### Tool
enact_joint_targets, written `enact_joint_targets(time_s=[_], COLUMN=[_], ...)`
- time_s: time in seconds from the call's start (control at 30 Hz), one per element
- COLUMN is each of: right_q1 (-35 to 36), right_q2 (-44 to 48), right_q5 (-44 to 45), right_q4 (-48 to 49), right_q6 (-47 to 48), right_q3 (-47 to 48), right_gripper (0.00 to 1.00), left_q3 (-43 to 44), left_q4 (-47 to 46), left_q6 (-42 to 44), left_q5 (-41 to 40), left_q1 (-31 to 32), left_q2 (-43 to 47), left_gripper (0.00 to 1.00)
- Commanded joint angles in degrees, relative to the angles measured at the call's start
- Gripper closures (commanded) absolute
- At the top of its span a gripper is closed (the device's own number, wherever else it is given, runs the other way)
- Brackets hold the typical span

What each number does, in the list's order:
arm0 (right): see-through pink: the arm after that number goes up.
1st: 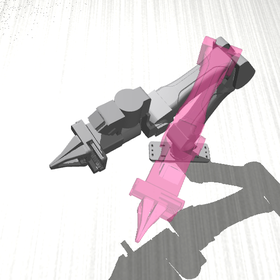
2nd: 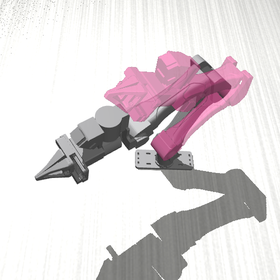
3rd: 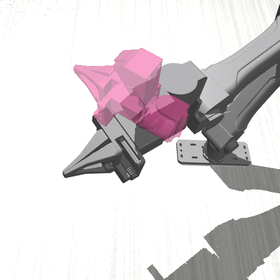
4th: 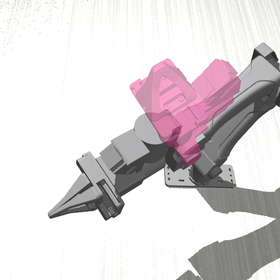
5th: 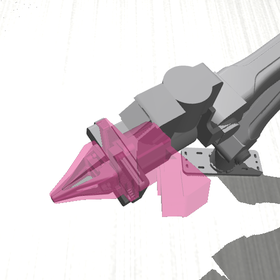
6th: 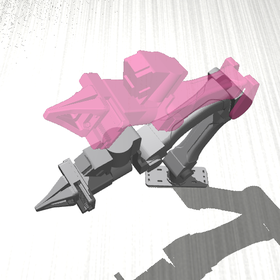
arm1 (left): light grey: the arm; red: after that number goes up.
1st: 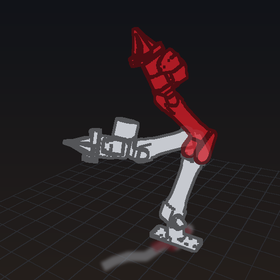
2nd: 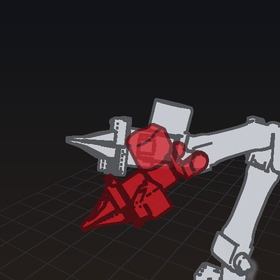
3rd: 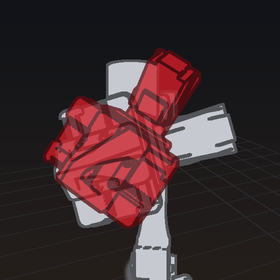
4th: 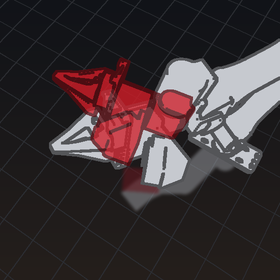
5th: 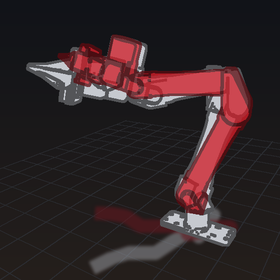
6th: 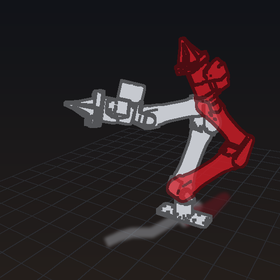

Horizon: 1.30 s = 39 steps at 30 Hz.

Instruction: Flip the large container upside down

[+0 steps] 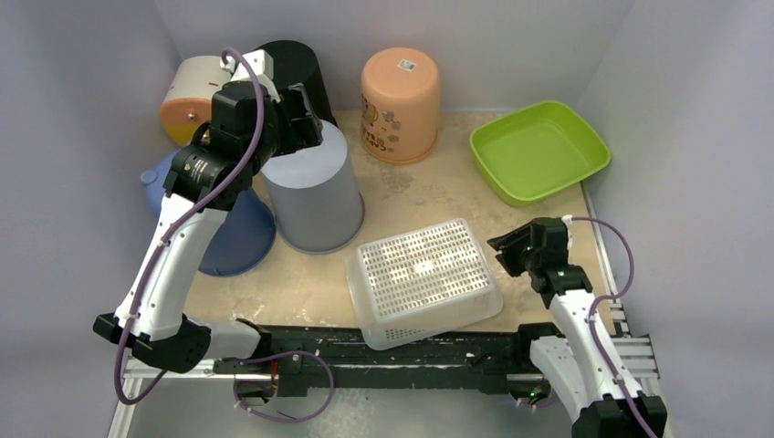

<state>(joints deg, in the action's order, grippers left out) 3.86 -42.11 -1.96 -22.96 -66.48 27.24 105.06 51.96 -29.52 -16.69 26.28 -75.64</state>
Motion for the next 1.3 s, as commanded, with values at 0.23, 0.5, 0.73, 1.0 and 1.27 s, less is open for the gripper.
enact_joint_targets(time_s=[0.23, 0.5, 0.73, 1.0, 1.27], right_q1=[0.19, 0.19, 0.13, 0.10, 0.17], right_q2=[-1.99, -22.05, -41.53, -56.52, -62.78], right_q5=[9.15, 11.02, 9.40, 3.00, 2.13], right_q4=[1.95, 2.39, -0.20, -1.12, 1.10], right_q6=[12.49, 38.06, 53.77, 65.07, 66.81], right_q3=[7.38, 30.51, 48.58, 57.65, 58.46], right_gripper=[0.50, 0.46, 0.42, 0.43, 0.40], left_q3=[-0.89, -1.97, -3.41, -4.42, -5.26], left_q4=[-2.75, -4.20, -6.65, -6.31, -5.90], left_q6=[-1.36, -0.52, -1.04, -0.73, -0.62], left_q5=[0.08, -0.26, -0.12, -1.62, -2.46], left_q1=[0.08, 0.13, 0.08, 0.08, 0.08], left_q2=[0.72, 1.05, 1.92, 2.41, 1.79], left_gripper=[0.16, 0.16, 0.16, 0.16, 0.16])
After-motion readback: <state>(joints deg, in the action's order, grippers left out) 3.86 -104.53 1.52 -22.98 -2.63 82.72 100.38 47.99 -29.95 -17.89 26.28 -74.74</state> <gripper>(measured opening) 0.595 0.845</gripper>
